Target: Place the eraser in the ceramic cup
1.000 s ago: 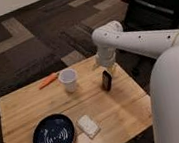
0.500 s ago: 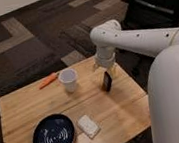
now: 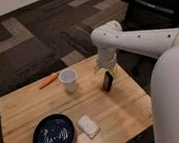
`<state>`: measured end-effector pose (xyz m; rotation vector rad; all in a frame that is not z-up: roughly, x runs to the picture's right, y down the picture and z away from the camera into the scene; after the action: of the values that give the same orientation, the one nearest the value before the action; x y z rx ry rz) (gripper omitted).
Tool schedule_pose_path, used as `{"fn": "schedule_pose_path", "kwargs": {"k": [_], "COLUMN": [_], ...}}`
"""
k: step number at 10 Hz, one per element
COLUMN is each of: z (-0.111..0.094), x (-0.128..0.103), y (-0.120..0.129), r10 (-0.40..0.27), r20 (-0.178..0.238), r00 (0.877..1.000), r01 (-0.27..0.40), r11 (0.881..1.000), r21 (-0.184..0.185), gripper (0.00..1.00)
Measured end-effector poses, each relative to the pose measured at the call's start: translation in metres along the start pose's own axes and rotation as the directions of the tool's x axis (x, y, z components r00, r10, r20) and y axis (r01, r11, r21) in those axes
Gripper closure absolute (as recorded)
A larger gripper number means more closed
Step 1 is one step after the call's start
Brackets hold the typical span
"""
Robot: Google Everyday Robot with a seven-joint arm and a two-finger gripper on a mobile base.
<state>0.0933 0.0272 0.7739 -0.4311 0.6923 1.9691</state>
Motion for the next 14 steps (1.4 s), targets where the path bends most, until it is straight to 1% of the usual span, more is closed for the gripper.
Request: {"fn": "schedule_pose_path", "kwargs": {"k": [1, 2, 3, 5, 6, 7, 8, 9, 10, 11, 13, 14], "z": [0.002, 0.006, 0.011, 0.021, 0.024, 0.026, 0.025, 0.023, 0.018, 0.012, -0.009, -0.025], "x": [0.000, -0.002, -0.003, -0.006, -0.008, -0.010, -0.010, -0.009, -0.008, -0.007, -0.009, -0.014], "y": [-0.003, -0.010, -0.014, -0.012, -0.010, -0.006, -0.003, 0.000, 0.000, 0.000, 0.003, 0.009], "r10": [-0.036, -0.099, -0.172, -0.310, -0.356, -0.392, -0.405, -0.412, -0.408, -0.401, -0.392, -0.395], "r20": [-0.004, -0.009, -0.017, -0.027, -0.027, -0.023, -0.020, -0.021, -0.021, -0.022, -0.017, -0.002], "r00": [0.999, 0.995, 0.985, 0.951, 0.934, 0.920, 0.914, 0.911, 0.913, 0.916, 0.920, 0.919], "r01": [0.036, 0.100, 0.173, 0.310, 0.357, 0.392, 0.405, 0.413, 0.409, 0.401, 0.392, 0.394], "r11": [0.999, 0.995, 0.985, 0.950, 0.934, 0.920, 0.914, 0.911, 0.912, 0.915, 0.918, 0.915], "r21": [0.007, 0.020, 0.028, 0.029, 0.024, 0.019, 0.016, 0.018, 0.025, 0.035, 0.068, 0.084], "gripper": [0.35, 0.35, 0.35, 0.35, 0.35, 0.45, 0.57, 0.75, 0.90, 0.99, 1.00, 1.00]}}
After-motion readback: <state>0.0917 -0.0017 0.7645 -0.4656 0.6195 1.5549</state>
